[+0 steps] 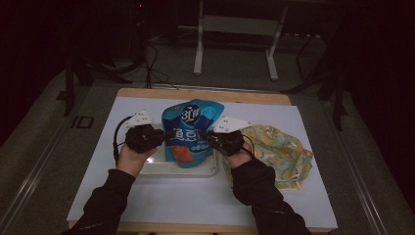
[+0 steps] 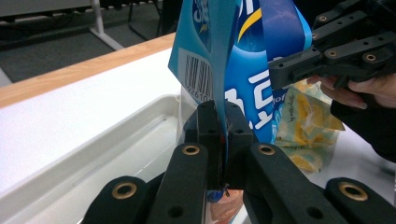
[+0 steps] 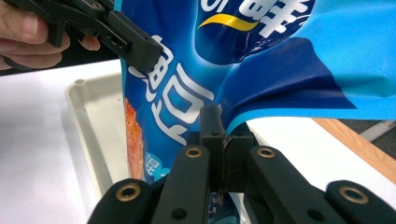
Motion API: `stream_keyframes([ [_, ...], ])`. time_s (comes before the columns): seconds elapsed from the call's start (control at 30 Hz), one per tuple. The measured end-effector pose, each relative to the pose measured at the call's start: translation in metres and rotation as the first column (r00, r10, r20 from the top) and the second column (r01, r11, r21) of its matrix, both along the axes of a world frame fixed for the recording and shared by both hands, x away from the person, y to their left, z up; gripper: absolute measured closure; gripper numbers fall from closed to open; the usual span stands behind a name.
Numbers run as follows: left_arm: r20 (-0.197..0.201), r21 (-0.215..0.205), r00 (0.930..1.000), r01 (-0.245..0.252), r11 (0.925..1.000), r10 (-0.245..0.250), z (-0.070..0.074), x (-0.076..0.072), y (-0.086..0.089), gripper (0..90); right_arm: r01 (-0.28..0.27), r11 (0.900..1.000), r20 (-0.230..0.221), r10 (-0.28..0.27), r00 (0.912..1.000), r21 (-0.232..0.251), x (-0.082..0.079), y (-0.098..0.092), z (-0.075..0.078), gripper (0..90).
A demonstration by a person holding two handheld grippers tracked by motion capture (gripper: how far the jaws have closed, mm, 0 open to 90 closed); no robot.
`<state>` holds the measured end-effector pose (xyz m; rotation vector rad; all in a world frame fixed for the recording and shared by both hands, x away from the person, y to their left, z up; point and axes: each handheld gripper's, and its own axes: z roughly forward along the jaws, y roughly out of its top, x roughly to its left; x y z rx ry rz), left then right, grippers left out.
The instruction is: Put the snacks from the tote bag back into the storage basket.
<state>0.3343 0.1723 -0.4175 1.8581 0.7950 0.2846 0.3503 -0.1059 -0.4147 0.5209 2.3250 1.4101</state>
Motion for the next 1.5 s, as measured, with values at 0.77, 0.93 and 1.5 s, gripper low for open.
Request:
stream_keyframes([
  [0.77,-0.003,-0.040,0.9999,0.015,0.9991,-0.016,-0.025,-0.001,0.004,86.8,-0.007,1.000,-0.036,0.007,0.9993,0.008,0.000,-0.003,-0.020,89.2],
  [0.93,0.009,-0.040,0.9997,0.021,0.9990,-0.021,-0.023,-0.003,0.003,83.1,-0.011,1.000,-0.057,0.012,0.9983,0.015,0.001,-0.005,-0.020,87.3],
  [1.5,-0.019,-0.021,0.9998,0.000,0.9998,-0.001,-0.022,-0.008,0.003,29.7,-0.013,0.999,-0.124,0.017,0.9921,0.031,0.004,-0.012,-0.010,43.9],
])
